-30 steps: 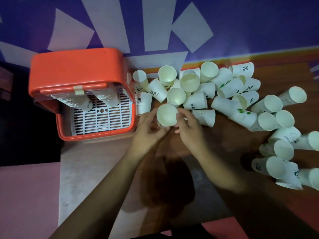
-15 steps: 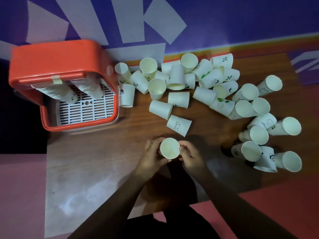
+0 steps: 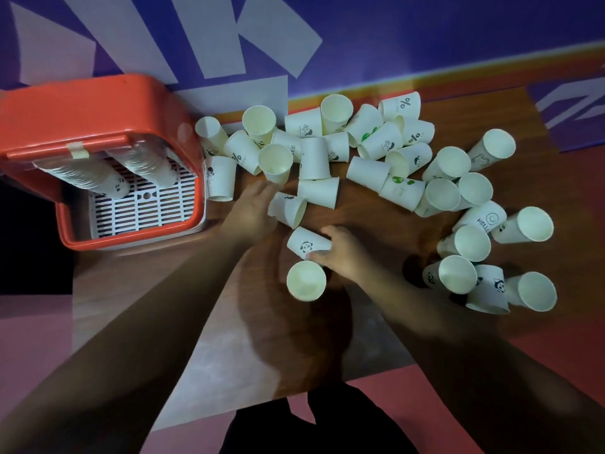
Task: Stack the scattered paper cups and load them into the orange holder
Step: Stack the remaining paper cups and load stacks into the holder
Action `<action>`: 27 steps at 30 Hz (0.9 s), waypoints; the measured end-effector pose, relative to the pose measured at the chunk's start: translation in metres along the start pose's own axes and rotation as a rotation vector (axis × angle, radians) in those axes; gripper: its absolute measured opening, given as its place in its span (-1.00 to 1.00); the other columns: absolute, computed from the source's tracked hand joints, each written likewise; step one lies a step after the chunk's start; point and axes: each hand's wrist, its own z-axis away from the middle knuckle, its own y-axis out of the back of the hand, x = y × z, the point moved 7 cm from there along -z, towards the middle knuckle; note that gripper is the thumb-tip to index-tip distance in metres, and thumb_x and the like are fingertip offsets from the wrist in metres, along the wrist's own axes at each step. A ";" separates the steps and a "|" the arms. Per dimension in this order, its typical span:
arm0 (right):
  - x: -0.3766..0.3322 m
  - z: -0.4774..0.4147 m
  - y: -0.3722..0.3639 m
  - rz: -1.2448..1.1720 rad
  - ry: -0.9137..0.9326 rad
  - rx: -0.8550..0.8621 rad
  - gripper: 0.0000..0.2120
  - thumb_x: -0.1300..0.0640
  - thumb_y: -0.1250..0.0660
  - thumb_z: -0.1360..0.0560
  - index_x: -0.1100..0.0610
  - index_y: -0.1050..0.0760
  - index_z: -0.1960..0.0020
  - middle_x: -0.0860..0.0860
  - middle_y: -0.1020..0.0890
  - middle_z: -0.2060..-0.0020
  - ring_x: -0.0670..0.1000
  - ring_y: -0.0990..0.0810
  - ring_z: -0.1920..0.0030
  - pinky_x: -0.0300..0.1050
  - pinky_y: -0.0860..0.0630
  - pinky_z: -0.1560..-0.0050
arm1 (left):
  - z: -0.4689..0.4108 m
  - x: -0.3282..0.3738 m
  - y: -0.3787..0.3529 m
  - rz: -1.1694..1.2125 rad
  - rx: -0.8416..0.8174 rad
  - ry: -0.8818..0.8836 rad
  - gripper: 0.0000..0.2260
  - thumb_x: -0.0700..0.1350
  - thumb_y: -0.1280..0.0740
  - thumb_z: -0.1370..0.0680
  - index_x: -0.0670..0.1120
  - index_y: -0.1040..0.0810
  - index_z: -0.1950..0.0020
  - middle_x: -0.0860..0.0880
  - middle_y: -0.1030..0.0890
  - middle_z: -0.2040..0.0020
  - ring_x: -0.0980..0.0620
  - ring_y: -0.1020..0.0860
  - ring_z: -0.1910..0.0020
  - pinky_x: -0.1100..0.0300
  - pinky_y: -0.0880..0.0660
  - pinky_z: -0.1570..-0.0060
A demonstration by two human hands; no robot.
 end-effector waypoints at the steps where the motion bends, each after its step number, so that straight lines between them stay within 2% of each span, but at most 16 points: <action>1: 0.002 -0.002 -0.002 0.035 0.001 -0.011 -0.36 -0.05 -0.53 -0.39 0.13 -0.41 -0.38 0.08 -0.51 -0.29 0.08 -0.51 -0.26 -0.03 -0.50 -0.19 | -0.009 0.004 -0.005 -0.046 -0.034 -0.046 -0.39 -0.35 -0.46 -0.45 -0.20 -0.46 -0.50 -0.24 -0.48 -0.44 -0.26 -0.43 -0.42 -0.07 -0.41 -0.41; 4: 0.013 -0.005 -0.002 -0.010 -0.029 -0.040 -0.41 -0.01 -0.52 -0.40 0.14 -0.43 -0.35 0.07 -0.57 -0.22 0.06 -0.57 -0.17 -0.01 -0.55 -0.11 | -0.025 0.009 -0.021 -0.182 -0.125 -0.139 -0.36 -0.32 -0.49 -0.44 -0.17 -0.45 -0.52 -0.20 -0.47 -0.50 -0.27 -0.42 -0.47 -0.14 -0.38 -0.42; 7: 0.026 -0.004 0.011 -0.057 -0.051 0.016 -0.40 -0.03 -0.49 -0.41 0.14 -0.42 -0.37 0.06 -0.56 -0.23 0.05 -0.57 -0.17 -0.03 -0.56 -0.09 | -0.027 0.004 -0.037 -0.281 -0.205 -0.132 -0.35 -0.20 -0.47 -0.52 -0.08 -0.36 -0.59 -0.10 -0.39 -0.57 -0.18 -0.33 -0.53 -0.13 -0.30 -0.41; 12: 0.047 0.021 0.036 -0.206 -0.079 0.145 -0.47 -0.04 -0.38 -0.45 0.08 -0.39 -0.37 0.05 -0.50 -0.23 0.00 -0.54 -0.14 -0.23 -0.48 0.11 | -0.009 -0.008 -0.044 -0.296 -0.204 -0.086 -0.34 0.01 -0.48 -0.54 -0.04 -0.35 -0.59 -0.10 -0.43 -0.52 -0.18 -0.39 -0.46 -0.11 -0.28 -0.39; 15: 0.051 0.048 0.045 -0.298 -0.055 0.150 -0.52 0.00 -0.30 -0.50 0.04 -0.34 -0.40 0.06 -0.45 -0.27 0.00 -0.49 -0.18 -0.20 -0.46 0.02 | 0.009 -0.015 -0.038 -0.064 -0.136 0.020 -0.31 -0.02 -0.57 -0.46 -0.07 -0.41 -0.54 -0.10 -0.52 -0.42 -0.15 -0.47 -0.39 -0.05 -0.39 -0.35; 17: 0.047 0.067 0.047 -0.341 -0.045 0.136 -0.48 0.02 -0.31 -0.49 -0.02 -0.29 -0.43 0.05 -0.43 -0.30 0.01 -0.48 -0.22 -0.11 -0.47 -0.11 | 0.027 -0.018 -0.027 0.162 -0.053 0.143 -0.32 -0.05 -0.61 -0.43 -0.05 -0.44 -0.49 -0.04 -0.56 -0.36 -0.03 -0.52 -0.30 0.05 -0.48 -0.28; 19: 0.036 0.085 0.049 -0.389 -0.007 0.164 -0.39 0.03 -0.40 -0.43 -0.06 -0.26 -0.43 0.02 -0.45 -0.28 -0.02 -0.49 -0.21 -0.14 -0.48 -0.11 | 0.049 -0.020 -0.015 0.358 0.030 0.268 -0.35 -0.05 -0.62 -0.44 -0.03 -0.44 -0.47 0.06 -0.55 -0.32 0.07 -0.52 -0.24 0.19 -0.51 -0.15; 22: 0.016 0.105 0.047 -0.395 0.053 0.212 -0.27 -0.03 -0.56 -0.32 -0.11 -0.26 -0.36 -0.07 -0.50 -0.21 -0.08 -0.52 -0.20 -0.21 -0.51 -0.10 | 0.082 -0.018 -0.005 0.632 0.108 0.344 -0.34 -0.06 -0.56 -0.52 0.02 -0.33 -0.55 0.11 -0.46 -0.38 0.07 -0.47 -0.30 0.38 -0.45 -0.02; 24: -0.002 0.116 0.042 -0.266 0.120 0.194 -0.27 -0.08 -0.58 -0.29 -0.14 -0.28 -0.34 -0.11 -0.50 -0.24 -0.08 -0.50 -0.24 -0.12 -0.54 -0.19 | 0.101 -0.018 0.000 0.786 0.168 0.389 -0.33 -0.05 -0.52 -0.55 0.07 -0.29 -0.59 0.05 -0.45 -0.45 0.03 -0.46 -0.35 0.36 -0.49 -0.02; 26: -0.022 0.126 0.040 0.040 0.228 0.209 -0.26 -0.14 -0.56 -0.31 -0.10 -0.29 -0.39 -0.11 -0.46 -0.32 -0.07 -0.44 -0.31 -0.23 -0.40 -0.27 | 0.116 -0.017 0.006 0.882 0.208 0.444 -0.36 -0.06 -0.50 -0.57 0.07 -0.32 -0.59 0.03 -0.47 -0.44 0.02 -0.48 -0.35 0.34 -0.53 -0.04; 27: -0.032 0.130 0.040 0.183 0.291 0.235 -0.25 -0.17 -0.54 -0.33 -0.08 -0.31 -0.42 -0.11 -0.43 -0.35 -0.06 -0.41 -0.34 -0.29 -0.29 -0.25 | 0.122 -0.019 0.008 0.902 0.221 0.456 -0.38 -0.05 -0.50 -0.57 0.07 -0.34 -0.58 0.03 -0.48 -0.43 0.01 -0.49 -0.35 0.28 -0.54 -0.10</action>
